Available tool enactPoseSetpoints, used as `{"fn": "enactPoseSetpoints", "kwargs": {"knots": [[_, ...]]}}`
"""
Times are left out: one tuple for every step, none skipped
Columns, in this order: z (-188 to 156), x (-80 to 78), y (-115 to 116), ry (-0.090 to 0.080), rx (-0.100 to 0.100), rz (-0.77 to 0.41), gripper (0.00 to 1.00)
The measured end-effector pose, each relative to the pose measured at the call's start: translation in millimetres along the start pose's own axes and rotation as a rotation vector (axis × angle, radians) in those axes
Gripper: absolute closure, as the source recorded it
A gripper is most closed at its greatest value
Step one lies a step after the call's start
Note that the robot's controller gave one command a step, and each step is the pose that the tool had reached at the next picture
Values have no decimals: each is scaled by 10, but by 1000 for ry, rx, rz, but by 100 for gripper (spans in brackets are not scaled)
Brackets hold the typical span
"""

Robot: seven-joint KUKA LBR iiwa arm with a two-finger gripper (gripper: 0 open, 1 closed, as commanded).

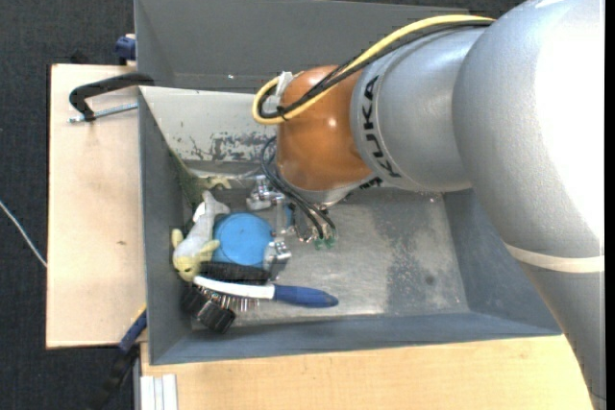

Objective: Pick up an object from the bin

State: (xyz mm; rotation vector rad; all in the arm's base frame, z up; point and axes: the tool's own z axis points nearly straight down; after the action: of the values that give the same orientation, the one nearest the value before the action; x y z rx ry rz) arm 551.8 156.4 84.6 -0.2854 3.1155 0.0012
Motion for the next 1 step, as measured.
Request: {"fn": "enactPoseSetpoints", "kwargs": {"knots": [[-27,-7,-81,4,9,7,100]]}}
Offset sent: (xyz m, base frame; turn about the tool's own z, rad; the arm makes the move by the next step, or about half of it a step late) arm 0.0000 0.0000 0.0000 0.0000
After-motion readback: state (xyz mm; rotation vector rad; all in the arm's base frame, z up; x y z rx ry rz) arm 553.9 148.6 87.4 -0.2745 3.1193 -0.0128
